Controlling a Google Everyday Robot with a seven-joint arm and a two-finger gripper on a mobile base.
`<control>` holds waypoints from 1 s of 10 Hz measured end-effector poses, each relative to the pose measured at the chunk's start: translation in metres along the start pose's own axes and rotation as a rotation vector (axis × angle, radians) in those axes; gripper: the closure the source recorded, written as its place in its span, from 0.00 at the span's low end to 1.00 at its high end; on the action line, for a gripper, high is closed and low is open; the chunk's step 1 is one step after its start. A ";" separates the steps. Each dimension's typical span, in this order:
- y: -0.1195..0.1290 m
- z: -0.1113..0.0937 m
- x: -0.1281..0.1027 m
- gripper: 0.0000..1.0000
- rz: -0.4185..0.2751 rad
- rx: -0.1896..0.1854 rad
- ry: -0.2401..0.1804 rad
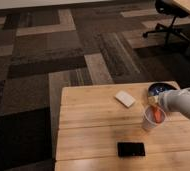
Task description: Place the pepper in the ceramic cup
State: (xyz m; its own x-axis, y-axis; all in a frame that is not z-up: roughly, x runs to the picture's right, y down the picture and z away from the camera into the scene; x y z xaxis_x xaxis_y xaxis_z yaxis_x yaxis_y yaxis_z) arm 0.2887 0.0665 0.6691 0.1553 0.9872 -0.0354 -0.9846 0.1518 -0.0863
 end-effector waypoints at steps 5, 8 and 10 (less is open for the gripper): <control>0.010 0.000 0.018 0.84 -0.015 -0.023 -0.004; 0.010 0.000 0.018 0.84 -0.012 -0.025 -0.003; 0.010 0.000 0.018 0.84 -0.012 -0.025 -0.003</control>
State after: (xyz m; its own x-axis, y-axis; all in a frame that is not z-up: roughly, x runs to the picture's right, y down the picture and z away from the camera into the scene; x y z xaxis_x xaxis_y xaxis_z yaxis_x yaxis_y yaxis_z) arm 0.2818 0.0862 0.6671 0.1668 0.9855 -0.0314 -0.9804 0.1624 -0.1111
